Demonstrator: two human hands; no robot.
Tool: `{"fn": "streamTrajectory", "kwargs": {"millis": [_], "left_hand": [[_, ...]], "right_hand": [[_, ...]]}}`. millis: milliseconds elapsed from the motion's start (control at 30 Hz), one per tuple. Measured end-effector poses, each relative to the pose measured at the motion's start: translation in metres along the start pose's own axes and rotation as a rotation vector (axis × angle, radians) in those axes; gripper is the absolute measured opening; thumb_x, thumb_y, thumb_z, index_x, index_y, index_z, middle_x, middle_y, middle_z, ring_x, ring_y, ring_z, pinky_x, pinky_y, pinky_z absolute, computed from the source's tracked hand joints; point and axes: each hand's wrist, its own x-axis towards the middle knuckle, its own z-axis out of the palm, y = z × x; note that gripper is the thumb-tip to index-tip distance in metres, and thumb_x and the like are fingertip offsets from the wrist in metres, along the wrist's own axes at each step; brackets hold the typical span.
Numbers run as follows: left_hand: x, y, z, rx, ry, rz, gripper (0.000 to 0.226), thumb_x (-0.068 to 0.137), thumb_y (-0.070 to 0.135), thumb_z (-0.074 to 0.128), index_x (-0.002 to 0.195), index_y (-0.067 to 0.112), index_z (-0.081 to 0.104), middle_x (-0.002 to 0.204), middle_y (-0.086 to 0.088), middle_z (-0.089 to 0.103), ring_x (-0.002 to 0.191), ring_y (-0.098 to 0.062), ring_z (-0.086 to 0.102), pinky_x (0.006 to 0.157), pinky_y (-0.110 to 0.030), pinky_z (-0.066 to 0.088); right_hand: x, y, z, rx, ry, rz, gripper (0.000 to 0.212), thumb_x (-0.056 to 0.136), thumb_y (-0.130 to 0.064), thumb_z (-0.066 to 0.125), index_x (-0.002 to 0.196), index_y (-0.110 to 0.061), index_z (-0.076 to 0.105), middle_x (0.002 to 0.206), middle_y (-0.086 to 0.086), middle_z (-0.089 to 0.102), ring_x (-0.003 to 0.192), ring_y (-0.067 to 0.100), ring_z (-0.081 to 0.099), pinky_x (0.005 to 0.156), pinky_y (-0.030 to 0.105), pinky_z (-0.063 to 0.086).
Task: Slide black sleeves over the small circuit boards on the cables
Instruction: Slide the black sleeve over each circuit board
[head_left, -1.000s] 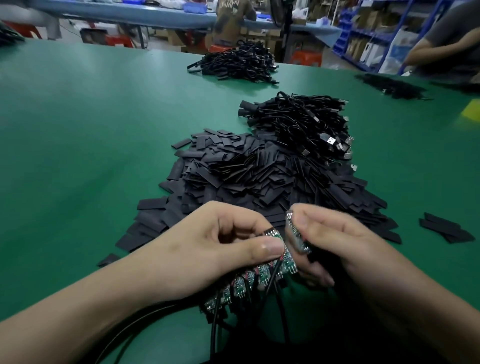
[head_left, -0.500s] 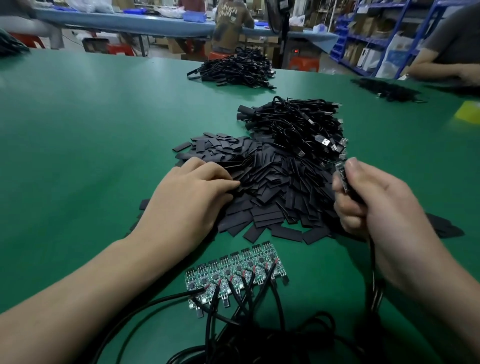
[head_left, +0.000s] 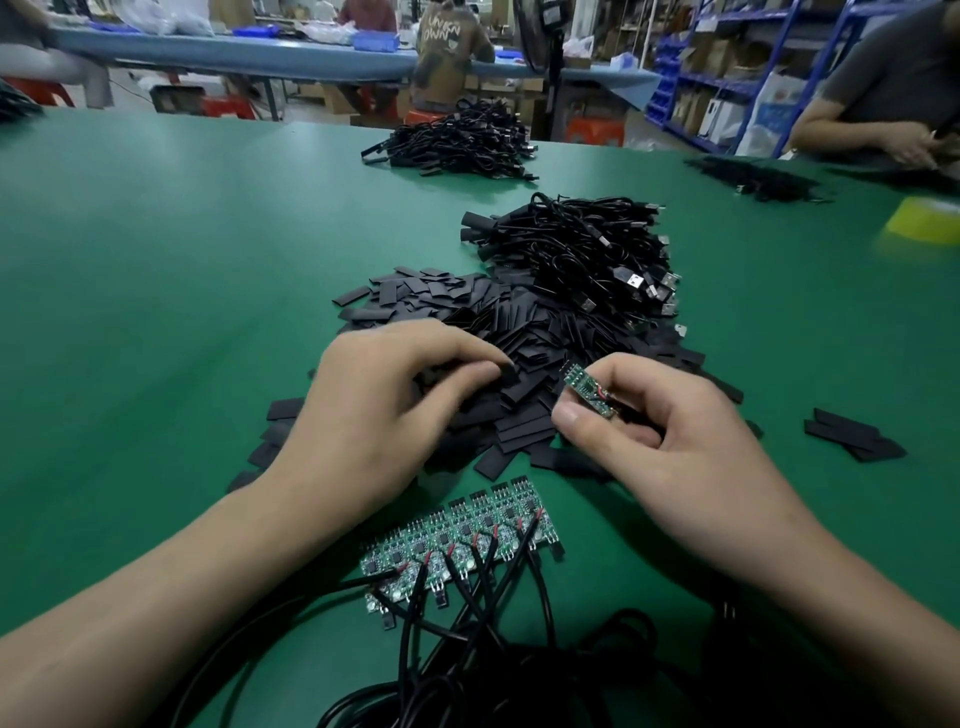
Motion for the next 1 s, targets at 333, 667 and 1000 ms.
{"fn": "streamTrajectory", "kwargs": {"millis": [333, 667, 1000], "left_hand": [[-0.013, 0.016, 0.003, -0.148, -0.045, 0.080, 0.025, 0.079, 0.041, 0.082, 0.099, 0.027, 0.078, 0.084, 0.020, 0.071, 0.074, -0.003, 0.067, 0.068, -0.018, 0.052], [-0.015, 0.011, -0.005, -0.094, 0.019, 0.092, 0.022, 0.081, 0.033, 0.083, 0.098, 0.019, 0.081, 0.089, 0.012, 0.073, 0.082, 0.003, 0.067, 0.075, -0.012, 0.050], [-0.015, 0.010, -0.004, -0.070, -0.013, 0.127, 0.017, 0.082, 0.030, 0.083, 0.095, 0.018, 0.082, 0.089, 0.009, 0.075, 0.083, 0.000, 0.069, 0.077, -0.018, 0.053]], "right_hand": [[-0.003, -0.003, 0.002, 0.028, -0.048, 0.063, 0.022, 0.096, -0.035, 0.066, 0.091, -0.015, 0.072, 0.087, 0.009, 0.075, 0.082, 0.032, 0.071, 0.079, 0.053, 0.055], [-0.002, -0.008, 0.000, -0.108, -0.084, -0.008, 0.037, 0.096, -0.045, 0.046, 0.079, -0.021, 0.069, 0.058, -0.013, 0.044, 0.057, 0.000, 0.041, 0.056, 0.015, 0.032], [-0.003, -0.010, -0.001, -0.229, -0.130, -0.027, 0.035, 0.095, -0.044, 0.048, 0.074, -0.021, 0.065, 0.059, -0.007, 0.044, 0.056, 0.003, 0.040, 0.056, 0.023, 0.032]]}}
